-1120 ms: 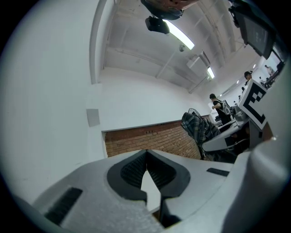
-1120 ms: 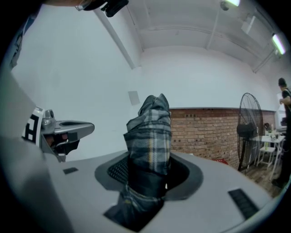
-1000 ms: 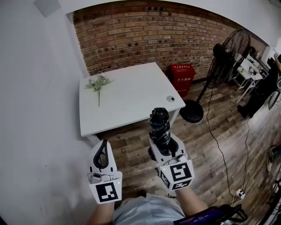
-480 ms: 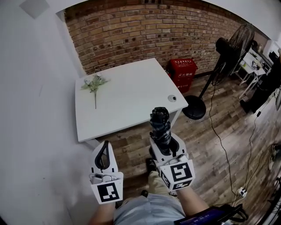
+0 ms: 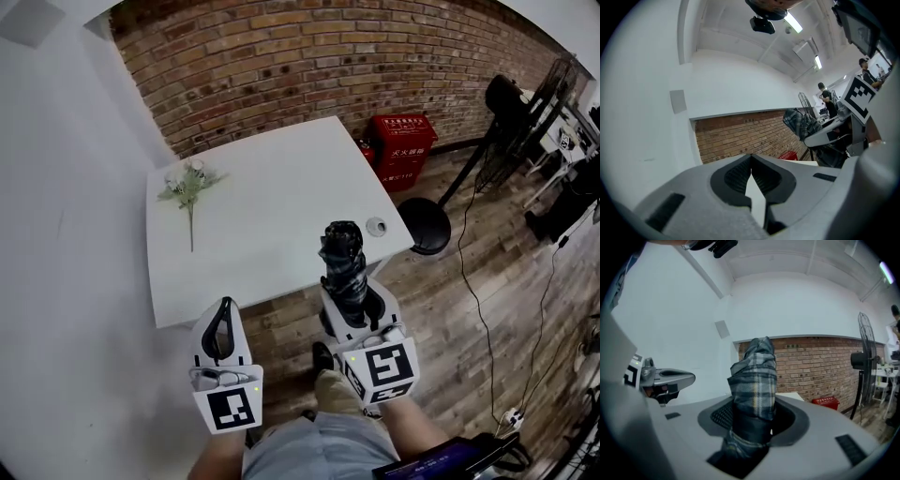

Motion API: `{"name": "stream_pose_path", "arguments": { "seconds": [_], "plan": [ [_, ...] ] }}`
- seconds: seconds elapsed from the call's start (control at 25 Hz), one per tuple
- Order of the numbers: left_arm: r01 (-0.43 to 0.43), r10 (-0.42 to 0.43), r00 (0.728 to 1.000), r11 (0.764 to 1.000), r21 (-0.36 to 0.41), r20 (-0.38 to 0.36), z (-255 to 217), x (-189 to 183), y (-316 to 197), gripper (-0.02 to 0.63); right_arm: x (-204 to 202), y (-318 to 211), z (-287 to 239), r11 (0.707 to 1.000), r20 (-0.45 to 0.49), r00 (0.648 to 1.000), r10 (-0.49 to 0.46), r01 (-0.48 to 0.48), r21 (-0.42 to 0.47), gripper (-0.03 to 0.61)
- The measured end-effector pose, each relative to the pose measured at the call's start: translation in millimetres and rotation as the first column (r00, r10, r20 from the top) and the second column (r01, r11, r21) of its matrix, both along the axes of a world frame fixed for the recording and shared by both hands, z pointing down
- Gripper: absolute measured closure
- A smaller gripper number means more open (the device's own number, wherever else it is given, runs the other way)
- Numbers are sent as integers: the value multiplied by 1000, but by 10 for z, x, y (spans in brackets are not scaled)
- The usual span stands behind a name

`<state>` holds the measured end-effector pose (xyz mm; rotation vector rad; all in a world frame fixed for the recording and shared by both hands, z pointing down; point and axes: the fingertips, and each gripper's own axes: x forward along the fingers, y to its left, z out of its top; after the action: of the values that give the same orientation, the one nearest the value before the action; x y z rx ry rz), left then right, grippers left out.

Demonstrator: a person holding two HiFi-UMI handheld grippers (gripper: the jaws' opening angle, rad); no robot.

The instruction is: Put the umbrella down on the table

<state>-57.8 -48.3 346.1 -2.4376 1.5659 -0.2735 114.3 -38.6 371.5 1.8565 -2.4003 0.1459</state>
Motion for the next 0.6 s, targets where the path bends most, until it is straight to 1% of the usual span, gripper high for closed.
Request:
{"name": "stream_pose_path", "arguments": {
  "seconds": [0.16, 0.4, 0.6],
  "plan": [
    [18, -18, 1000, 1000, -9, 19, -18, 204, -450, 604, 192, -507, 17, 1000, 10, 1000, -24, 25, -14, 383],
    [59, -60, 998, 998, 10, 36, -143, 427, -1004, 604, 375, -1159, -79, 997, 8, 997, -78, 78, -5, 383],
    [104, -105, 994, 994, 41, 12, -293, 465, -1163, 604, 381, -1438, -251, 991, -5, 992, -127, 127, 32, 382]
  ]
}}
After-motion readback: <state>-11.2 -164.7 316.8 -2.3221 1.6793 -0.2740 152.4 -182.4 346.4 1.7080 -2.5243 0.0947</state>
